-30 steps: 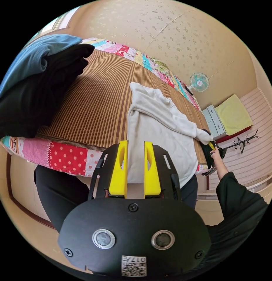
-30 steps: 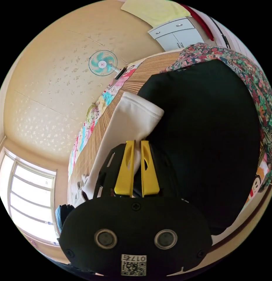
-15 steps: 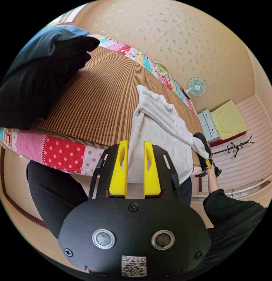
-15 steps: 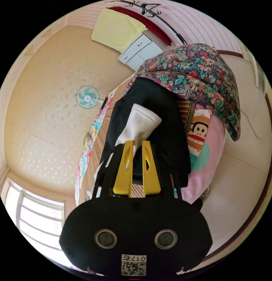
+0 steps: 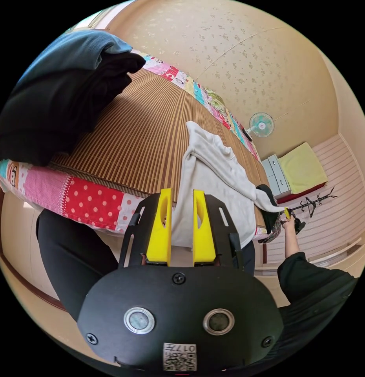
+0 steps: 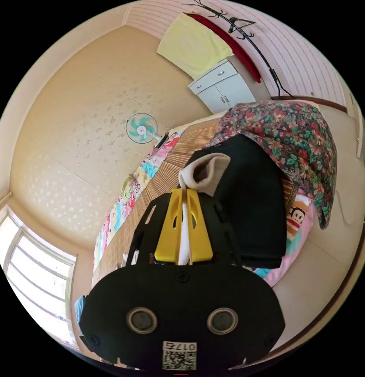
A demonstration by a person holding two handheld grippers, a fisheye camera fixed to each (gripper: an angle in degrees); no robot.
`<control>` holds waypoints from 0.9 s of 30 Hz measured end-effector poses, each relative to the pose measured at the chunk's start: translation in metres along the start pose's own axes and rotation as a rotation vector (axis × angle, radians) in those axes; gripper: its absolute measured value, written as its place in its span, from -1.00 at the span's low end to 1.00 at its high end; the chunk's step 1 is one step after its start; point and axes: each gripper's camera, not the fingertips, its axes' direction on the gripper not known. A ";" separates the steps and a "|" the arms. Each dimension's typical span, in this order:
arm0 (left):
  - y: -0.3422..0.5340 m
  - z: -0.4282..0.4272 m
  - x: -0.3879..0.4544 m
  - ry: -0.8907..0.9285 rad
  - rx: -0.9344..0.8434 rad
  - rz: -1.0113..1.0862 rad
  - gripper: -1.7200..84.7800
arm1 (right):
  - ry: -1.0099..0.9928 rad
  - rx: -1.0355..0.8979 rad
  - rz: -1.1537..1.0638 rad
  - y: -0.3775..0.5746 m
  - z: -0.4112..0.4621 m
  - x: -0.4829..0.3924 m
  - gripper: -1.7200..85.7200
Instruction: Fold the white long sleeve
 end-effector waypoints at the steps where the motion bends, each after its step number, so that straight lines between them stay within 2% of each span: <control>1: 0.000 0.001 -0.002 -0.004 0.001 0.000 -0.77 | -0.032 0.009 -0.094 0.007 -0.007 -0.048 -0.89; 3: 0.000 0.005 -0.005 0.008 0.000 -0.004 -0.77 | -0.102 0.008 -0.256 0.033 -0.016 -0.129 -0.88; 5: 0.000 0.013 -0.007 0.056 -0.001 -0.014 -0.76 | -0.216 -0.009 -0.502 0.100 -0.020 -0.238 -0.86; 6: 0.001 0.015 -0.008 0.072 0.002 -0.016 -0.76 | -0.252 -0.027 -0.551 0.121 -0.017 -0.260 -0.86; 8: 0.001 0.021 -0.007 0.139 0.015 -0.014 -0.76 | -0.437 -0.209 -0.742 0.216 0.008 -0.335 -0.80; 9: 0.001 0.022 -0.007 0.153 0.017 -0.012 -0.75 | -0.493 -0.276 -0.789 0.243 0.018 -0.349 -0.78; 11: 0.000 0.022 -0.008 0.183 0.027 -0.005 -0.74 | -0.597 -0.533 -0.904 0.340 0.062 -0.375 -0.73; 14: -0.005 0.018 -0.017 0.200 0.041 -0.021 -0.73 | -0.535 -0.803 -0.871 0.435 0.111 -0.350 -0.73; 18: -0.023 0.026 -0.024 0.227 0.009 -0.015 -0.71 | -0.442 -0.896 -0.786 0.475 0.126 -0.289 -0.74; 21: -0.056 0.049 -0.007 0.256 -0.027 0.048 -0.70 | -0.355 -0.815 -0.720 0.449 0.121 -0.249 -0.75; 23: -0.095 0.076 0.025 0.276 -0.064 0.144 -0.70 | -0.273 -0.687 -0.691 0.407 0.113 -0.228 -0.75; 27: -0.148 0.133 0.079 0.113 -0.114 0.295 -0.67 | -0.085 -0.503 -0.625 0.342 0.109 -0.202 -0.75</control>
